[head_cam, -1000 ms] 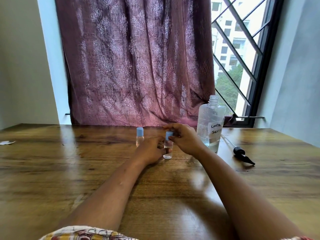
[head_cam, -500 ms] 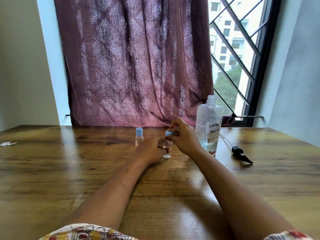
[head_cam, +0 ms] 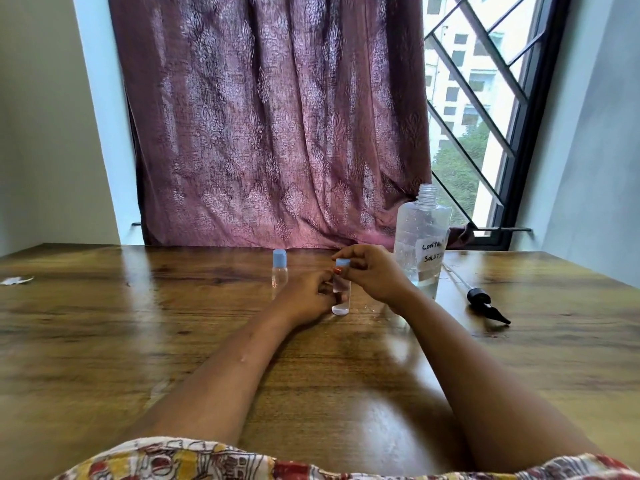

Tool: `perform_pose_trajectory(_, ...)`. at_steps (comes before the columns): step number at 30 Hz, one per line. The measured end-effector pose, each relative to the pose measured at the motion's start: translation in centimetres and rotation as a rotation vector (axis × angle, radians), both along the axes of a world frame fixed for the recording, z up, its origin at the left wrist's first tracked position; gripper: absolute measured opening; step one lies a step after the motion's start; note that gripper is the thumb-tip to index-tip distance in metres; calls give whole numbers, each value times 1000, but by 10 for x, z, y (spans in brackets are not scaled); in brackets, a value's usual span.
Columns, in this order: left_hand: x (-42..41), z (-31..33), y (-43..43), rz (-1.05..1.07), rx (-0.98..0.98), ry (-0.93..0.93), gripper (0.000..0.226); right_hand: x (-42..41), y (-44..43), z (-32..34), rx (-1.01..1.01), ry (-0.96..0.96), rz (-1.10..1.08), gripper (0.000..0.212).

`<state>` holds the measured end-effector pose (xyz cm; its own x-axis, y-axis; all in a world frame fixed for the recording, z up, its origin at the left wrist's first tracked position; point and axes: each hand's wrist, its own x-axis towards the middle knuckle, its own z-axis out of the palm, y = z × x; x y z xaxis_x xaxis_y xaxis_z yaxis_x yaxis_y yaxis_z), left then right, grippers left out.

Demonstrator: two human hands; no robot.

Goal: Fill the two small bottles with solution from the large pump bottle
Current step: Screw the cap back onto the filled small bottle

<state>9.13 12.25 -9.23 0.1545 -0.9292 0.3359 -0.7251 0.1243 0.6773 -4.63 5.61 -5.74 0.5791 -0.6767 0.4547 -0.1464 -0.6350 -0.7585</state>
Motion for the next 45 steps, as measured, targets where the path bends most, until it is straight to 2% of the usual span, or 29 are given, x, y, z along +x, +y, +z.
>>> perform_pose_trajectory(5, -5, 1, -2, 99, -5, -93, 25, 2, -1, -2, -140, 41, -126, 24)
perform_pose_trajectory(9, -8, -1, -1, 147, -55, -93, 32, 6, -2, -8, -99, -15, -145, 23)
perform_pose_trajectory(15, 1, 7, 7, 349, -290, -299, 38, 11, -8, -15, -156, -73, -279, 24)
perform_pose_trajectory(18, 11, 13, 13, 530, -449, -371, 49, 15, -10, -15, -159, -68, -251, 29)
perform_pose_trajectory(21, 21, 14, 16, 616, -501, -339, 61, 15, -10, -17, -133, -59, -209, 35)
perform_pose_trajectory(24, 30, 10, 15, 661, -390, -224, 72, 11, -11, -21, -144, 26, -163, 52)
perform_pose_trajectory(27, 34, 4, 11, 603, -220, -89, 78, 10, -11, -24, -151, 63, -171, 60)
perform_pose_trajectory(29, 35, 0, 7, 558, -139, -15, 75, 12, -11, -25, -153, 60, -196, 62)
perform_pose_trajectory(34, 37, -4, 4, 488, -82, 160, 32, 18, -14, -31, -224, 88, -272, 63)
perform_pose_trajectory(36, 35, -3, 4, 444, -94, 206, 25, 18, -15, -33, -263, 110, -309, 63)
perform_pose_trajectory(40, 24, -3, 0, 335, -90, 221, 25, 19, -16, -35, -312, 176, -348, 77)
perform_pose_trajectory(45, 7, -2, 1, 118, -79, 268, 43, 17, -10, -23, -275, 118, -307, 96)
